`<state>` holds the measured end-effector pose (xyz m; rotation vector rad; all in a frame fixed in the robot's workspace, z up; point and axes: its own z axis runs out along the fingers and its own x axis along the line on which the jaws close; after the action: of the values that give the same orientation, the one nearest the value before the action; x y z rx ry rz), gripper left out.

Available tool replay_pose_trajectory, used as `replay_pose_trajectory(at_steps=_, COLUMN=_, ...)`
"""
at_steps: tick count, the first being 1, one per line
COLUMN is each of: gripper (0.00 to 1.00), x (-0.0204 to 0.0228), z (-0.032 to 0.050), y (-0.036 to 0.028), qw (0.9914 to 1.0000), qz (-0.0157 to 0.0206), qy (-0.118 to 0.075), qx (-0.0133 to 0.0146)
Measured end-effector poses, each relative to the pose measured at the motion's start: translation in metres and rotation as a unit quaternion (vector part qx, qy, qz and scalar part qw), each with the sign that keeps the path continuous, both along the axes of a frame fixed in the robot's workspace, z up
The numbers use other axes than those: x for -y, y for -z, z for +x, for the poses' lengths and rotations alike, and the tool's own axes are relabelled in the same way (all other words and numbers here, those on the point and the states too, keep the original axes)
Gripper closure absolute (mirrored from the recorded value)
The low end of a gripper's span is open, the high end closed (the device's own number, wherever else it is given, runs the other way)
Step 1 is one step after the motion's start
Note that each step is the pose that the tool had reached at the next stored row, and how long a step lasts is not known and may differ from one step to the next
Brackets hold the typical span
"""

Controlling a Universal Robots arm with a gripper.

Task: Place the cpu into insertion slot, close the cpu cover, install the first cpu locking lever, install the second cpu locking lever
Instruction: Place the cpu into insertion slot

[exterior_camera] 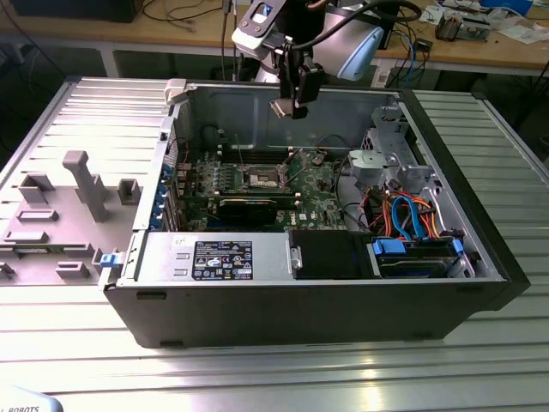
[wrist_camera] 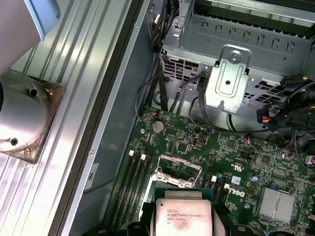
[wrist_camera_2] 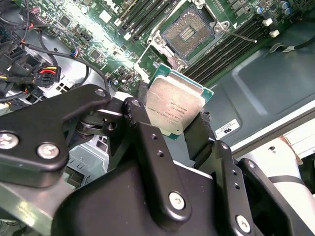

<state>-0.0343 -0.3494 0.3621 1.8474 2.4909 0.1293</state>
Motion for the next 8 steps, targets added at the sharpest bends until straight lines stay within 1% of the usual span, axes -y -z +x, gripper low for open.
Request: replay_pose_trajectory(at_steps=8, gripper=0.46, x=0.0, z=0.0, y=0.0, qw=1.0, qz=0.0, qy=0.002, qx=0.0)
